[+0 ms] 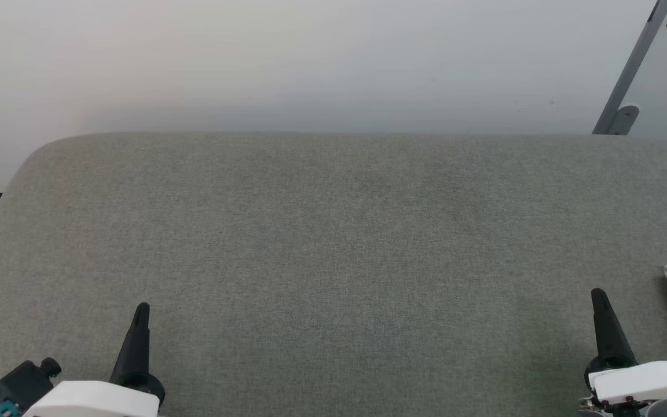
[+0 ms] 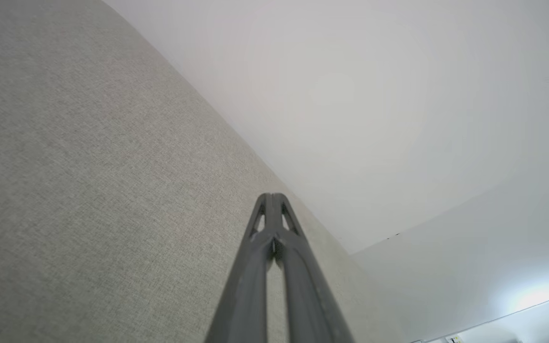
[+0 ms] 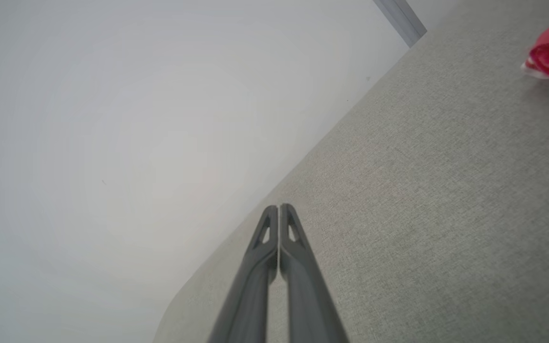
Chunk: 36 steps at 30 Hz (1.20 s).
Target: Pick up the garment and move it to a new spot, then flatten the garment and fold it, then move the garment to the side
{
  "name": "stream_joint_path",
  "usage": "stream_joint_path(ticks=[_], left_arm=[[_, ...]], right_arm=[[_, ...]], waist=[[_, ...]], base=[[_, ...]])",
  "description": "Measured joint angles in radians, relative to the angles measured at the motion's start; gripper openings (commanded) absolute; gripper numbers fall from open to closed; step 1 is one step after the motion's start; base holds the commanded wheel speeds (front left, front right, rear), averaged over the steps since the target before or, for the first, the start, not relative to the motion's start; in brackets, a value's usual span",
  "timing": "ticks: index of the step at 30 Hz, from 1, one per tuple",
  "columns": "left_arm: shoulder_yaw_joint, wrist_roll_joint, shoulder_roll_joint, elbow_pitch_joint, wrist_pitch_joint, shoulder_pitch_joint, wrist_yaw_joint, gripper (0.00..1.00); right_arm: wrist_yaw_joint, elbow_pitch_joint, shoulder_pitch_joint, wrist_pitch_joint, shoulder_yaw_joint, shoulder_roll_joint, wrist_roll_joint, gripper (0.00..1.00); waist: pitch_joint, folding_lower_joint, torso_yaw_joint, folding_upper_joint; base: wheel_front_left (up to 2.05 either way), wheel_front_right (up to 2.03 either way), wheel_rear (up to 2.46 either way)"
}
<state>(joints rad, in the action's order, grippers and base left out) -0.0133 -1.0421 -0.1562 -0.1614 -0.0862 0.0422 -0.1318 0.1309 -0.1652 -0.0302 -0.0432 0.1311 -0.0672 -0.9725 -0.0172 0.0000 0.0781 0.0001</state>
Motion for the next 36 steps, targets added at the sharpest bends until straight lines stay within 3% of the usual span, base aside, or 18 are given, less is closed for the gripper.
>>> stream_joint_path(ticks=[36], left_arm=[[0.054,-0.330,0.048,-0.047,0.097,-0.078,0.000,0.00]], right_arm=[[0.000,-0.043,0.074,0.088,-0.008,0.008,-0.355,0.00]], waist=[[0.010,0.0000,-0.037,0.0000]], base=[[0.00,0.00,0.00]])
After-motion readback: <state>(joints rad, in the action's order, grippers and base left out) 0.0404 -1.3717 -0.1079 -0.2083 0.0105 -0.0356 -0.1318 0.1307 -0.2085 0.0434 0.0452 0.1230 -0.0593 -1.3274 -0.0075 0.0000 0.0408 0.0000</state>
